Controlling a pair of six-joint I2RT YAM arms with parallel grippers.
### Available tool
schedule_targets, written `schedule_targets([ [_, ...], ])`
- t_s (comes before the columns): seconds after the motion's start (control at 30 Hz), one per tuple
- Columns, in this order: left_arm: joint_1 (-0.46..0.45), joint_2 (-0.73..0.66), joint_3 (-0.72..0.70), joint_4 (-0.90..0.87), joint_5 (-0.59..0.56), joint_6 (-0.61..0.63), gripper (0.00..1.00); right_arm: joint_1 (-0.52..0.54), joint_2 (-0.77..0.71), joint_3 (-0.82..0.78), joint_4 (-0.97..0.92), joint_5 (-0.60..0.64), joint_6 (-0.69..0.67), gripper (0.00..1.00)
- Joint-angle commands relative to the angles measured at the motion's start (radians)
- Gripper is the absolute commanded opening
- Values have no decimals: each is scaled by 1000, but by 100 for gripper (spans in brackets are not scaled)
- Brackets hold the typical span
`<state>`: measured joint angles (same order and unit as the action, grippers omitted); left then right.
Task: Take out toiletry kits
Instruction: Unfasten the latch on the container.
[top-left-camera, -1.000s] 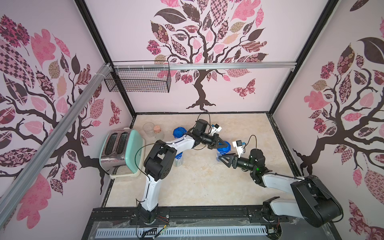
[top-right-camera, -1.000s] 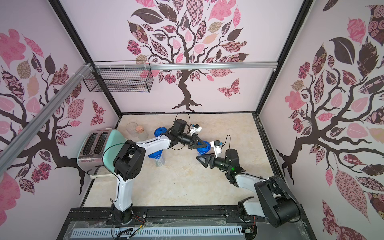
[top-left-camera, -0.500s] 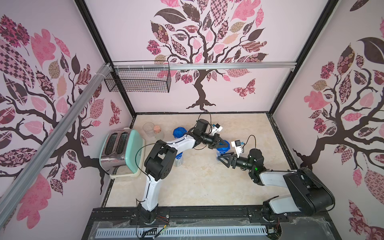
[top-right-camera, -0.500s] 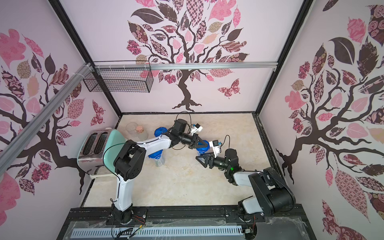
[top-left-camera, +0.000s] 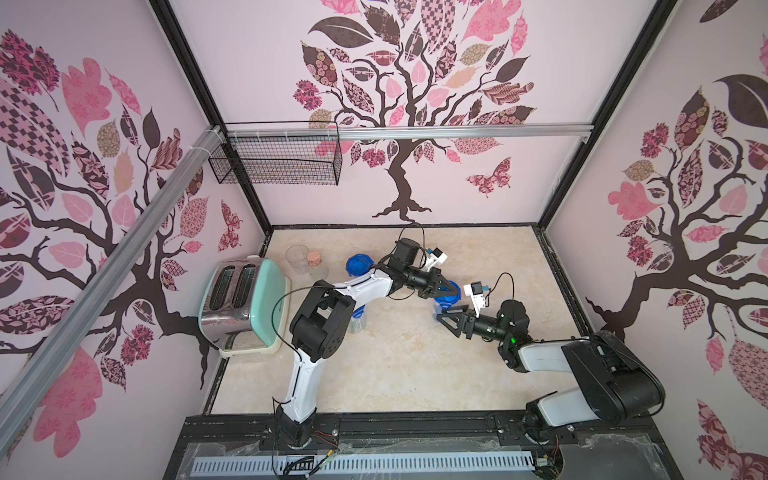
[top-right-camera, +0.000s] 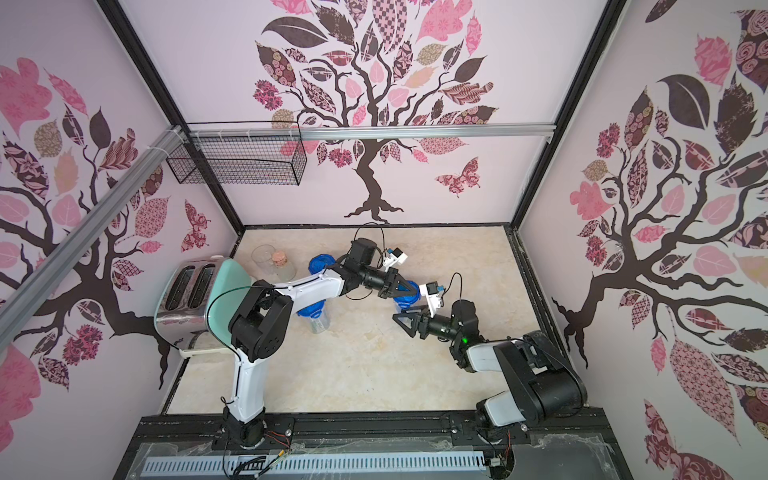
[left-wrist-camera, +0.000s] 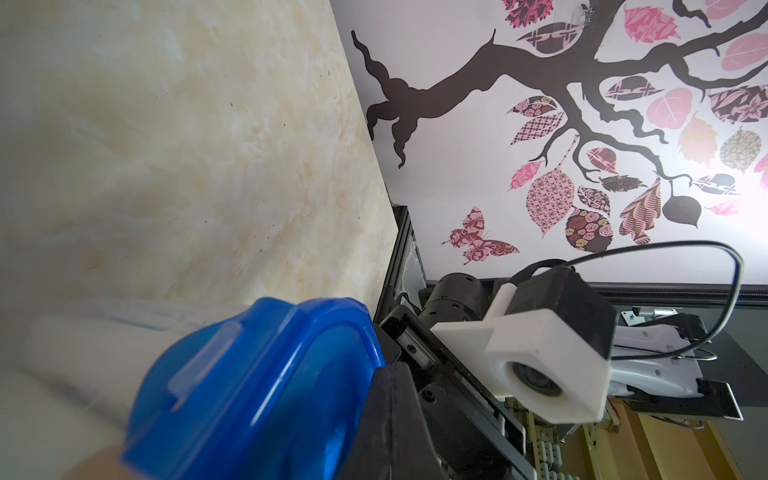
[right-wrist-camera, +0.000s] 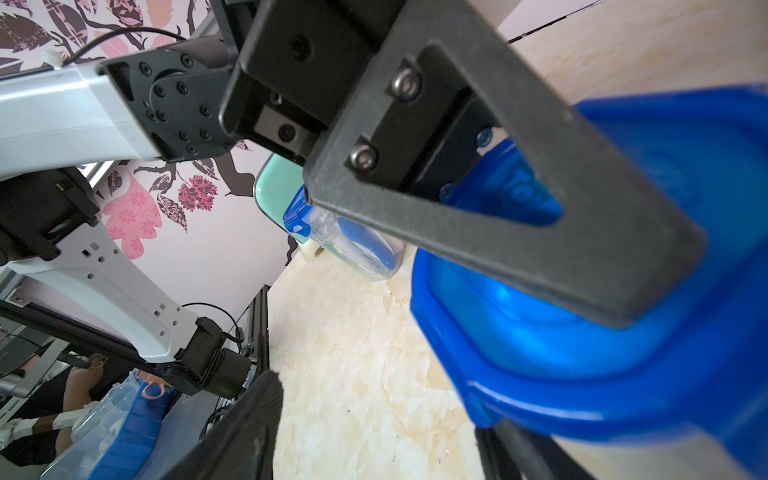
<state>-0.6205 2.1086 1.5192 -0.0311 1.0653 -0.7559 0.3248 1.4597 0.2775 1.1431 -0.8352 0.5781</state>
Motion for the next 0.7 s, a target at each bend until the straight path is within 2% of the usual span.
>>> schedule_targets([
  [0.0,-18,117,-56,-152,-161,70,0,3,-13,27,194,-75,4,73],
  [0.47,-25,129,-48,-186,-207,89,0,7,-61,14,213,-118,85,70],
  [0.67,-25,116,-38,-187,-201,94,0,6,-106,21,85,-102,43,74],
])
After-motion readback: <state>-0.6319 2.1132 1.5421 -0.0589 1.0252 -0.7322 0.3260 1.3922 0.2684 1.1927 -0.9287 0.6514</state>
